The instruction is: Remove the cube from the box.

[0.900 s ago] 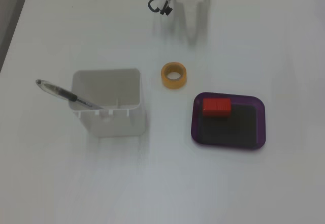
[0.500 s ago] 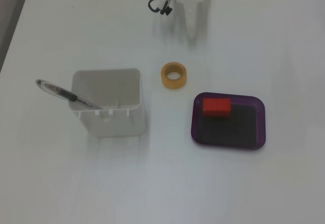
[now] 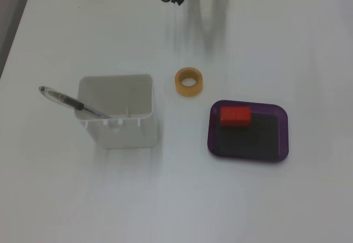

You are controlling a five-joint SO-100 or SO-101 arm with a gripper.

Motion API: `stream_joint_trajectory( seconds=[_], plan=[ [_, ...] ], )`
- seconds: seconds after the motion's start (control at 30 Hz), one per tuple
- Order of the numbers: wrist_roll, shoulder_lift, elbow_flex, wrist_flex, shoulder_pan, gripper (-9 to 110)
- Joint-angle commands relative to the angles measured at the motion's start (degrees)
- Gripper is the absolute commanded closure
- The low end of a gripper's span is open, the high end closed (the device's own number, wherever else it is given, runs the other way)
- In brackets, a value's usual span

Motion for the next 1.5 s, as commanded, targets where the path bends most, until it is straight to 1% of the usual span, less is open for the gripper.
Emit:
stream_joint_trajectory(
  seconds=[0.0,0.17,0.27,0.37,0.43,0.6,0.77,0.87,1.03,1.3,1.47],
  plan=[
    [0.35,-15.47,-12.39,-0.62,-0.70,98],
    [0.35,-40.87,-32.17,0.18,-0.88,97],
    [0.35,-54.14,-42.71,0.35,-1.67,90],
    [0.53,-65.57,-52.47,3.16,-5.45,83],
    [3.69,-72.42,-59.68,4.48,-8.35,80],
    [10.63,-88.15,-76.20,5.45,-12.57,80],
    [14.06,-102.48,-87.36,5.45,-12.39,80],
    [14.06,-108.46,-91.41,5.54,-12.30,80],
    [13.54,-114.79,-92.99,5.10,-12.30,80],
    [13.45,-119.44,-93.08,3.34,-12.13,80],
    [13.45,-121.38,-93.87,1.76,-8.61,80]
  ],
)
